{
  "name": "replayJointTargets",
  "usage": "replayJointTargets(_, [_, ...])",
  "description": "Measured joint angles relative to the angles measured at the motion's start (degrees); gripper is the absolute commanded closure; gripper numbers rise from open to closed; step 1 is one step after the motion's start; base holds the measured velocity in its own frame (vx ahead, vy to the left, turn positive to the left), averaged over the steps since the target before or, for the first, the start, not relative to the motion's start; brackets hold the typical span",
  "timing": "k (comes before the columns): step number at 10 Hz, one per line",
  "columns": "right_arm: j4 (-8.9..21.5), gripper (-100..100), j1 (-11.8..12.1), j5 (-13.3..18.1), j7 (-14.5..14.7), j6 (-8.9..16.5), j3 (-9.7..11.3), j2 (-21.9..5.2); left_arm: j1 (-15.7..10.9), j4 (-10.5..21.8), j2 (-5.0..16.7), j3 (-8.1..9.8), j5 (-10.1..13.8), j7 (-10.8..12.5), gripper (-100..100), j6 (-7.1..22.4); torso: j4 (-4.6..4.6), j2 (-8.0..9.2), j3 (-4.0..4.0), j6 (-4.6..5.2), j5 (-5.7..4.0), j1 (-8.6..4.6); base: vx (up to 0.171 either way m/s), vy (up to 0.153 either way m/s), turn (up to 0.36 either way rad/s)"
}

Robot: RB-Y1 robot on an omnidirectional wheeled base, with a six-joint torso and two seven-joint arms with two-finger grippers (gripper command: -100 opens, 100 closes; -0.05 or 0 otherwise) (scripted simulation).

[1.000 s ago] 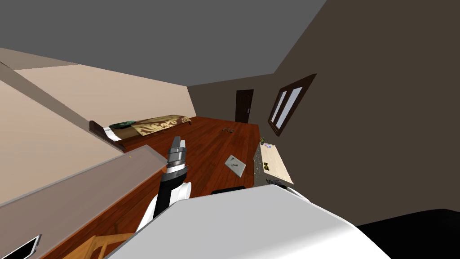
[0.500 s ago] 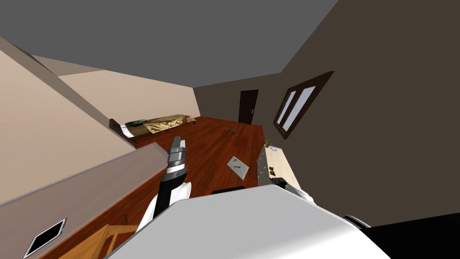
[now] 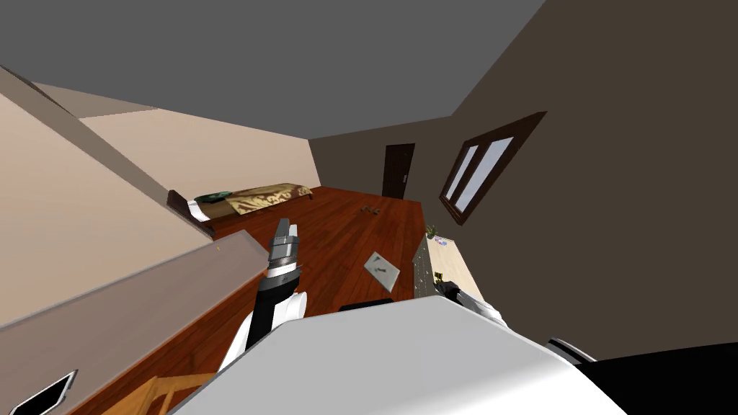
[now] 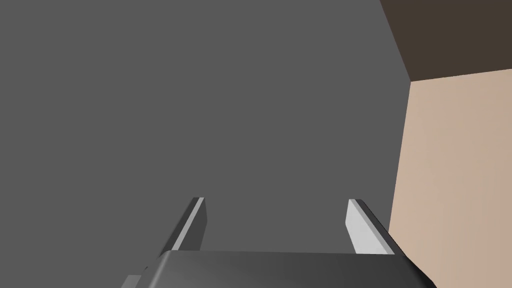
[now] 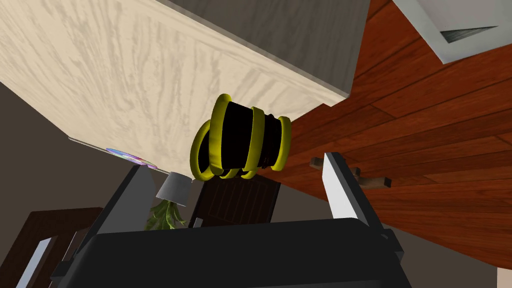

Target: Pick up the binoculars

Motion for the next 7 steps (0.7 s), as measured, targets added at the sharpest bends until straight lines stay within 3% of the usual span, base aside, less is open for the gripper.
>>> replayJointTargets(1, [0.0,-100,0.7,0.5,1.7,-1.7,-1.1,0.5,0.0,0.0,0.0,0.00,0.0,0.0,0,0.0,-0.06,-0.31,-0.17,-0.04,-0.01,0.00,0.175,0.001,-0.186])
replayJointTargets(7, [-0.6,-100,1.9,0.5,10.1,-6.9,-2.5,2.0,0.0,0.0,0.0,0.00,0.0,0.0,0,0.0,-0.05,-0.24,-0.14,-0.04,0.00,0.02,0.127,0.005,-0.223])
